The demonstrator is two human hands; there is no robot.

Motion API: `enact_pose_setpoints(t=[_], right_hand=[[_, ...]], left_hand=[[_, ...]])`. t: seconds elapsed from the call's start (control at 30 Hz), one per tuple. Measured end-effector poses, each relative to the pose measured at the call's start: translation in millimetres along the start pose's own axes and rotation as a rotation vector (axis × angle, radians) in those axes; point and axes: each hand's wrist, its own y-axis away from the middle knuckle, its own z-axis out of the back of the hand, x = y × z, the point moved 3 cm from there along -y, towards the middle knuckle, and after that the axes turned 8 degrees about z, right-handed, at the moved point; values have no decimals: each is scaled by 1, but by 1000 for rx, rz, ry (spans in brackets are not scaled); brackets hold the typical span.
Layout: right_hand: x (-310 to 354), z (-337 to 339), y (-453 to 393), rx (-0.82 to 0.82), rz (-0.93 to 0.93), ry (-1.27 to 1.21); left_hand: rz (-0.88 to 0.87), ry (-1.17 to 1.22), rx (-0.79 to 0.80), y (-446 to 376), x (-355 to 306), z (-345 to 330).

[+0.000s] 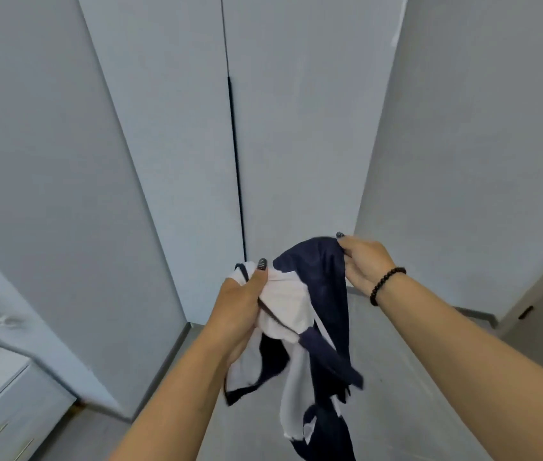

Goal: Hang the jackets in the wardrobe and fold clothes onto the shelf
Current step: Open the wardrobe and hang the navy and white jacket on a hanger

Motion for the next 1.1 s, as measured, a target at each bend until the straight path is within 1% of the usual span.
enact_pose_setpoints(t=[0.03, 0.1, 0.17, 0.23, 0.3, 0.4, 0.47, 0.53, 0.6, 0.67, 0.7, 0.77, 0.87, 0.97, 1.0, 1.03, 1.1], right_hand=[[-9, -9, -5, 20, -10, 58], [-30, -25, -13, 41, 2, 337], [-45, -41, -20, 54, 57, 579], [-60, -52, -29, 42, 120, 657], [-73, -65, -33, 81, 164, 717], [-95, -84, -32, 124, 140, 667], [-105, -102, -27, 85, 114, 646], [-113, -120, -31, 52, 155, 676], [-117, -144, -38, 137, 230, 638], [-116, -173, -49, 257, 243, 567], [-114, -185, -58, 277, 251, 568], [-107, -207, -85, 268, 276, 552], [-98, -231, -136, 258, 282, 447], [-77, -260, -181, 304, 351, 456], [-70, -270, -194, 321, 379, 442], [-61, -283, -207, 347, 396, 436], [-43, -307, -230, 401, 447, 433]], left_hand=[[-22, -45, 16, -9, -8, 1], [-42, -156, 55, -25, -20, 1], [-59, -193, 99, -43, -32, 5], [-78, -136, 113, -65, -48, 16], [-90, -57, 104, -86, -68, 31], [-144, -38, 117, -113, -94, 53], [-164, -46, 146, -128, -109, 64], [-171, -47, 157, -145, -121, 73], [-178, -14, 130, -161, -132, 83], [-181, 5, 94, -180, -141, 94], [-183, 8, 74, -189, -145, 101], [-192, 26, 30, -207, -153, 117], [-224, 88, -66, -235, -166, 145], [-184, 228, -134, -269, -183, 177], [-151, 234, -162, -279, -186, 187], [-113, 197, -191, -291, -187, 198], [-34, 76, -196, -308, -188, 210]])
